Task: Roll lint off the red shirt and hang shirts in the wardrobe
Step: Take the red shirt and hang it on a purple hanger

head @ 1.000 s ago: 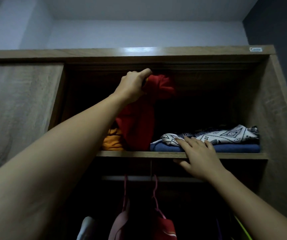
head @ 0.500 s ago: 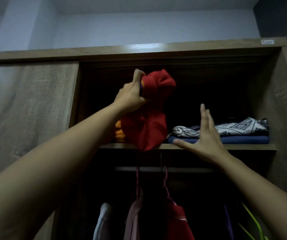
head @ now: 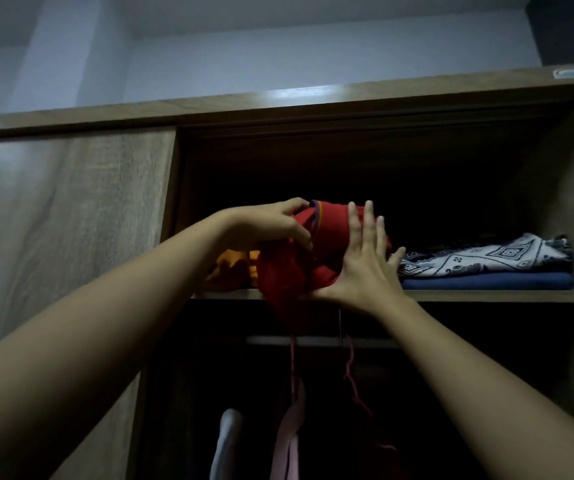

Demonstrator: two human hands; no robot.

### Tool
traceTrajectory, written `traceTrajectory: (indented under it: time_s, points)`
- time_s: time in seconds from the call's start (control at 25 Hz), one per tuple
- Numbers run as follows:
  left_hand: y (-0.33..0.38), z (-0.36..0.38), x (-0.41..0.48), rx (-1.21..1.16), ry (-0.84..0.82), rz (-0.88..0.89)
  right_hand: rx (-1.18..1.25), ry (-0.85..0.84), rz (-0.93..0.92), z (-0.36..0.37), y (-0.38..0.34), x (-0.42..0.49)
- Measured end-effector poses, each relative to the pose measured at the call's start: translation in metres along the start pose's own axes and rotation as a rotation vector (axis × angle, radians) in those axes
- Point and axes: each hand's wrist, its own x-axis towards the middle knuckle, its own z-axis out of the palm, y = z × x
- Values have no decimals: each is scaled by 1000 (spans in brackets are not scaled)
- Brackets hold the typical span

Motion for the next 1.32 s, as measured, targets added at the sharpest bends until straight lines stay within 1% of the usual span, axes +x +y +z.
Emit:
traceTrajectory:
  time_s: [0.08, 0.16, 0.2, 0.28, 0.32, 0.36, 0.4, 0.48, 0.52, 0.56, 0.68, 0.76, 0.88, 1.04, 1.2, 1.32]
  points:
    - [0, -10, -3, 43, -16, -20, -26, 20, 14, 3, 1, 3]
    - [-1, -21, -6, 108, 22, 25, -71, 67, 0, 4, 0, 7]
    - [-3, -26, -9, 109, 65, 87, -89, 91, -3, 5, 0, 10]
    - [-10, -33, -16, 92, 213, 248, -95, 103, 1, 6, -1, 13]
    - [-18, -35, -19, 130, 298, 314, -89, 98, 2, 6, -1, 13]
    - [-33, -36, -19, 225, 368, 339, -85, 98, 1, 6, -1, 12]
    - [-51, -34, -17, 352, 404, 318, -88, 105, -1, 6, -2, 12]
    - [-93, -18, -12, 579, 354, 203, -108, 132, -7, 4, -3, 13]
    - [-114, -6, -12, 650, 334, 143, -122, 140, -15, 2, -4, 14]
    - [-130, 6, -13, 683, 356, 105, -133, 143, -33, 0, -5, 14]
    - [-145, 25, -15, 623, 558, 111, -122, 135, -91, -4, -11, 20]
    - [-146, 27, -15, 659, 617, 113, -137, 130, -122, -8, -16, 24]
    - [-152, 29, -13, 720, 656, 131, -226, 182, -219, -25, -24, 33]
    - [-154, 31, -12, 730, 706, 164, -397, 323, -323, -69, -42, 51]
    - [-156, 30, -12, 729, 725, 193, -474, 450, -330, -113, -61, 57]
    - [-156, 29, -13, 723, 704, 204, -522, 488, -329, -139, -76, 53]
